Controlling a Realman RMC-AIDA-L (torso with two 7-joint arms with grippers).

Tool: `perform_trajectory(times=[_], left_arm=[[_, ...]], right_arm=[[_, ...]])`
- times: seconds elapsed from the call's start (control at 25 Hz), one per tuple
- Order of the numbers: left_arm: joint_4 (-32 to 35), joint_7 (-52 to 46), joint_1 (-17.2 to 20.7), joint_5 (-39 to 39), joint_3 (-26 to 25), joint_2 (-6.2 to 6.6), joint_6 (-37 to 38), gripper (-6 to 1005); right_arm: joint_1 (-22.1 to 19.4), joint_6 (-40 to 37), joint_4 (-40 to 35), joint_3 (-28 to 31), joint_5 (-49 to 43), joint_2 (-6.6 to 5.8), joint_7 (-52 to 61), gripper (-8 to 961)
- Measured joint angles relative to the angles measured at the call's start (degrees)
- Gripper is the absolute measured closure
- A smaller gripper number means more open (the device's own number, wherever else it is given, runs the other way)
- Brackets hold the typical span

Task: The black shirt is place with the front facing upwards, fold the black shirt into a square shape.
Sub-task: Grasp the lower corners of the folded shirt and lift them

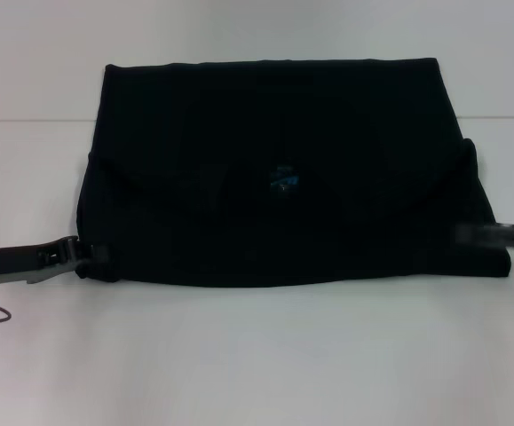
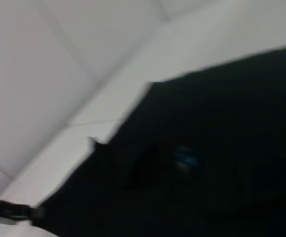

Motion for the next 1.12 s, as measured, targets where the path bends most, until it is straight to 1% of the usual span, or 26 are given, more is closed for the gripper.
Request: perform_trajectory(times=[0.08, 0.12, 0.2, 0.28, 0.4, 0.48, 0.56, 0.68, 0.88, 1.12], left_arm=[[0.0, 0.1, 0.0, 0.0, -0.1, 0.15, 0.4, 949], [0.0, 0.2, 0.0, 0.0, -0.2, 0.26, 0.5, 949], [0.1, 0.6, 0.0, 0.0, -0.2, 0.37, 0.7, 949], [0.1, 1.1, 0.0, 0.0, -0.2, 0.4, 1.0, 949], [0.1, 1.6, -0.1, 0.0, -0.2, 0.38, 1.3, 949], [0.1, 1.9, -0.1, 0.0, -0.1, 0.36, 1.3, 948], [0.1, 2.2, -0.2, 0.0, -0.1, 0.36, 1.3, 948], [0.0, 2.2, -0.2, 0.0, -0.1, 0.32, 1.3, 948], [0.0, 2.3, -0.1, 0.0, 0.0, 0.11, 1.3, 948], [0.0, 2.4, -0.4, 0.0, 0.0, -0.2, 1.2, 950]], right_arm=[[1.2, -2.2, -4.6, 0.0, -6.2, -2.5, 12.6, 9], [2.1, -3.5, -6.4, 0.4, -9.2, -3.55, 18.8, 9], [4.3, -6.3, -8.8, 1.7, -14.9, -5.04, 28.0, 11], [6.9, -8.5, -10.1, 3.8, -21.2, -5.75, 33.3, 12], [10.9, -8.8, -10.0, 5.7, -30.9, -5.5, 35.3, 12], [13.0, -8.4, -9.1, 5.5, -35.9, -4.76, 35.7, 12], [14.1, -6.9, -7.6, 5.3, -38.0, -4.11, 35.5, 12], [14.7, -3.3, -4.7, 4.7, -38.4, -3.75, 35.2, 12], [16.3, 3.0, 1.8, 4.2, -38.3, -4.0, 34.1, 12], [18.7, 9.2, 5.2, 3.5, -38.1, -2.41, 32.4, 11]])
